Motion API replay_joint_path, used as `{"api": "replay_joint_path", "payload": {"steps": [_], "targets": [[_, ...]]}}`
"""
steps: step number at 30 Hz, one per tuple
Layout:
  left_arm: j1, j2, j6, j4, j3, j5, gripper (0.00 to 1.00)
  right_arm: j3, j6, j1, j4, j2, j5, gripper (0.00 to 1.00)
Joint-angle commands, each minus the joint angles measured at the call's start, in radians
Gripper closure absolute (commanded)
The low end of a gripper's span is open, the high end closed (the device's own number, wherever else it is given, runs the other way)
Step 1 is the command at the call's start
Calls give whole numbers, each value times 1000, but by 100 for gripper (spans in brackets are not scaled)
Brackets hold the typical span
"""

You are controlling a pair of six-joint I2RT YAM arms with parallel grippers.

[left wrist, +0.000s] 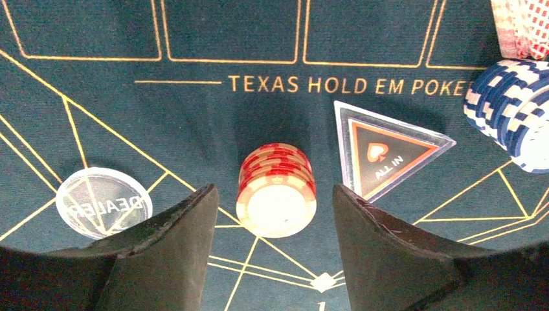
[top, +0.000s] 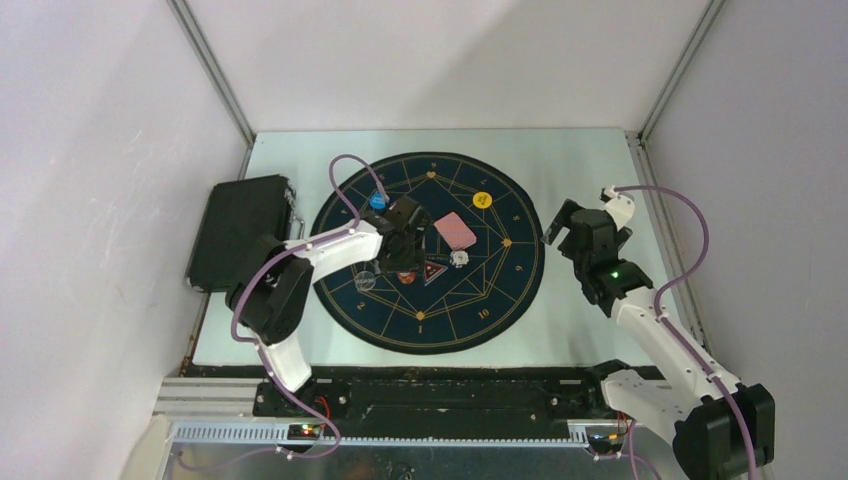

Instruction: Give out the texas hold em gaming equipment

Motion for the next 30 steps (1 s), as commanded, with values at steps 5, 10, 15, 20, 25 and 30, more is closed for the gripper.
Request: {"api": "replay_joint_path", "payload": {"steps": [5,10,15,20,25,30], "targets": [[-16,9,18,-4,52,9,37,2,10,-7,54,22,-8,0],[-21,18,18,-9,63,4,40,2,9,-8,55,28,-15,0],[-22,24,19,-20,70,-10,40,2,9,-11,55,29,-16,0],[-22,33,19,-26,77,-14,42,2,9,-12,54,28,-20,0],[-23,39,19,-31,88,-18,46,2,8,-12,56,28,-20,0],[-23,54,23,-49,106,-32,49,2,8,-13,54,24,-17,0]]}}
